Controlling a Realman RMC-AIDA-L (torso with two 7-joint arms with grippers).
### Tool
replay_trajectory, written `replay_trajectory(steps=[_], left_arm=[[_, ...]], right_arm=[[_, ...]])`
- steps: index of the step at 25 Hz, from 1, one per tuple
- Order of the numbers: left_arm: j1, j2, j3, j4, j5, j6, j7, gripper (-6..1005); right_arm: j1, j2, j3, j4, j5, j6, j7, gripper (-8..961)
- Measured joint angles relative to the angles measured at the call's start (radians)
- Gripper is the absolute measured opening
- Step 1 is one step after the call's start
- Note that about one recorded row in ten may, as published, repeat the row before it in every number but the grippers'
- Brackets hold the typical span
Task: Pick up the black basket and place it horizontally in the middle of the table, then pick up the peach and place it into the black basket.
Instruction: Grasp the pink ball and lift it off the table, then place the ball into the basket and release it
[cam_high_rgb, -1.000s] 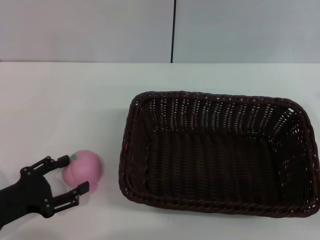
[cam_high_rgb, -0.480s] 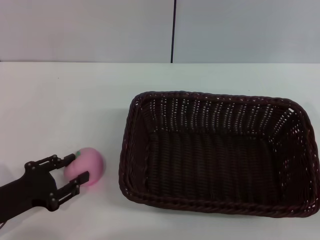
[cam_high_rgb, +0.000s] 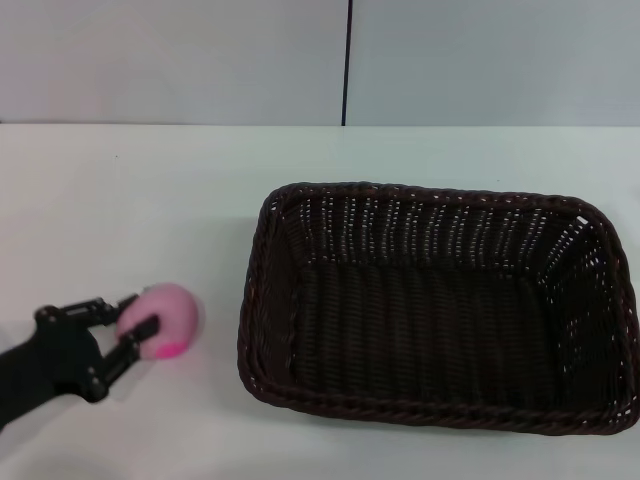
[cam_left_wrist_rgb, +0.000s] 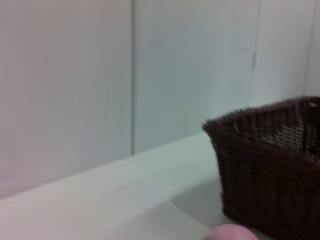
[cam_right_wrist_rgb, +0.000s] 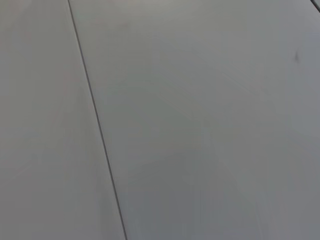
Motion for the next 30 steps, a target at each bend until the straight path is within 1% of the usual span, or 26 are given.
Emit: replay_trajectory(steps=[1, 2, 3, 4, 8, 9, 10, 11, 12, 14, 15, 17, 19, 21, 23, 24, 26, 27, 29, 30], left_arm=[[0.0, 0.0, -0.023, 0.001, -0.001, 0.008, 0.0, 316], [-0.002, 0.003, -0.078, 0.006, -0.004, 0.032, -0.002, 307], [-0.002, 0.003, -0.078, 0.006, -0.004, 0.032, -0.002, 298], [-0.007, 0.004, -0.118, 0.017, -0.004, 0.061, -0.007, 288], [-0.023, 0.002, -0.142, 0.047, -0.005, 0.112, -0.015, 248], [-0.047, 0.001, -0.146, 0.054, -0.006, 0.143, -0.027, 238], [-0.047, 0.001, -0.146, 0.054, -0.006, 0.143, -0.027, 227], [-0.079, 0.0, -0.146, 0.054, -0.007, 0.175, -0.047, 216], [-0.079, 0.0, -0.146, 0.054, -0.007, 0.175, -0.047, 209], [-0.124, -0.004, -0.138, 0.048, -0.007, 0.218, -0.072, 194], [-0.124, -0.004, -0.138, 0.048, -0.007, 0.218, -0.072, 187], [-0.149, -0.006, -0.131, 0.042, -0.007, 0.247, -0.085, 172], [-0.195, -0.01, -0.091, 0.007, -0.007, 0.286, -0.092, 159], [-0.206, -0.01, -0.08, -0.006, -0.007, 0.291, -0.091, 146], [-0.229, -0.011, -0.055, -0.042, -0.008, 0.296, -0.084, 133], [-0.25, -0.012, -0.027, -0.082, -0.009, 0.294, -0.072, 126], [-0.25, -0.012, -0.027, -0.082, -0.009, 0.294, -0.072, 117], [-0.268, -0.014, 0.001, -0.122, -0.009, 0.276, -0.052, 112], [-0.288, -0.016, 0.018, -0.19, -0.009, 0.238, -0.005, 102], [-0.288, -0.016, 0.018, -0.19, -0.009, 0.238, -0.005, 98]], right_arm=[[0.003, 0.0, 0.0, 0.007, 0.0, 0.0, -0.006, 611], [0.004, 0.0, 0.0, 0.013, 0.0, 0.0, -0.011, 610], [0.004, 0.0, 0.0, 0.013, 0.0, 0.0, -0.011, 610], [0.004, 0.0, 0.0, 0.014, 0.001, -0.001, -0.011, 610], [0.006, 0.0, 0.0, 0.014, 0.001, -0.001, -0.011, 610], [0.008, 0.0, 0.0, 0.015, 0.001, -0.002, -0.011, 610], [0.008, 0.0, 0.0, 0.015, 0.001, -0.002, -0.011, 610], [0.009, 0.0, 0.0, 0.016, 0.001, -0.002, -0.011, 610], [0.01, 0.001, 0.0, 0.017, 0.001, -0.002, -0.011, 610], [0.012, 0.002, -0.001, 0.019, 0.001, -0.003, -0.011, 610], [0.012, 0.002, -0.001, 0.019, 0.001, -0.003, -0.011, 610], [0.012, 0.002, -0.002, 0.021, 0.001, -0.007, -0.011, 611], [0.014, 0.002, -0.002, 0.027, 0.001, -0.015, -0.011, 611], [0.017, 0.002, -0.001, 0.034, 0.001, -0.018, -0.011, 611], [0.018, 0.001, -0.001, 0.036, 0.001, -0.019, -0.011, 611], [0.019, 0.001, 0.0, 0.037, 0.001, -0.019, -0.011, 611], [0.02, 0.001, 0.0, 0.037, 0.001, -0.019, -0.011, 611], [0.02, 0.001, 0.0, 0.037, 0.001, -0.019, -0.011, 611], [0.024, 0.001, 0.0, 0.037, 0.001, -0.019, -0.011, 611], [0.024, 0.001, 0.0, 0.037, 0.001, -0.019, -0.011, 611]])
